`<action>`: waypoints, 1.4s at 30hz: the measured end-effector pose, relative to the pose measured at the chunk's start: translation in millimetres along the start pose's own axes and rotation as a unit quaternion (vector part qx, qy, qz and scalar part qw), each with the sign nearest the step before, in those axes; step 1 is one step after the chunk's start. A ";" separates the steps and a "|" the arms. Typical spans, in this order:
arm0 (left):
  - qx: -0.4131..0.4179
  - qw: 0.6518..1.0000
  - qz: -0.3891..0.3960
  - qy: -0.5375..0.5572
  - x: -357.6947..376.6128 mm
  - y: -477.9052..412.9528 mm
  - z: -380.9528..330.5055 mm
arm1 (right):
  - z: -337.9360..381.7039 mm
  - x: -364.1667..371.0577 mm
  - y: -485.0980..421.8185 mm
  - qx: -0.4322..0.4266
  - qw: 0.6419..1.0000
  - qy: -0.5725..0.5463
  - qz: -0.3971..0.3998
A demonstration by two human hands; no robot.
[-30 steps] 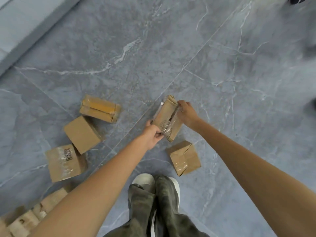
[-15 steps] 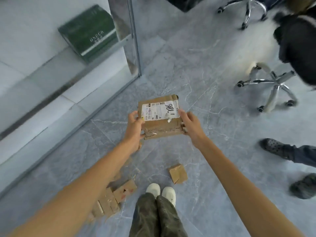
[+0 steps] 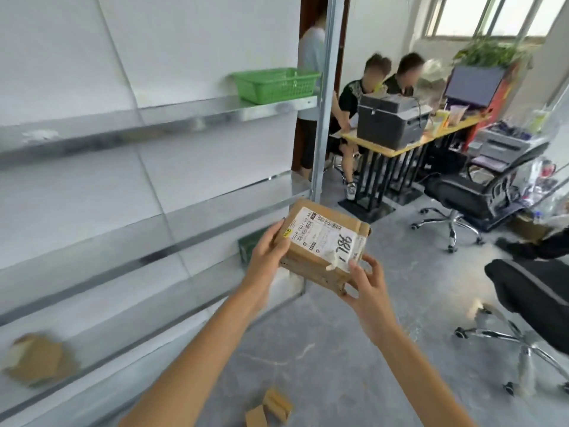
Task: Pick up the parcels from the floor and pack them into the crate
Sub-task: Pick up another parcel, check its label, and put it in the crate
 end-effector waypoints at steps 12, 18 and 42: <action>-0.024 0.988 -0.103 0.109 8.4 162.4 -53.9 | 73.2 34.1 122.7 -0.026 0.996 -0.073 0.033; 0.035 0.985 -0.069 0.152 33.5 226.5 -44.8 | 56.1 53.5 214.2 -0.050 0.996 0.006 0.071; 0.086 0.985 -0.145 0.034 -177.7 416.5 -80.6 | 30.9 188.5 368.7 -0.074 0.917 0.164 0.356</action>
Point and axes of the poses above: each hand's wrist, its own y-axis away from the middle knuckle, its own x-axis out of the palm, z = x × y, the point moved 10 cm from there along -y, towards the middle knuckle, and after that the axes turned 2 degrees about -y, right-handed, at the moved point
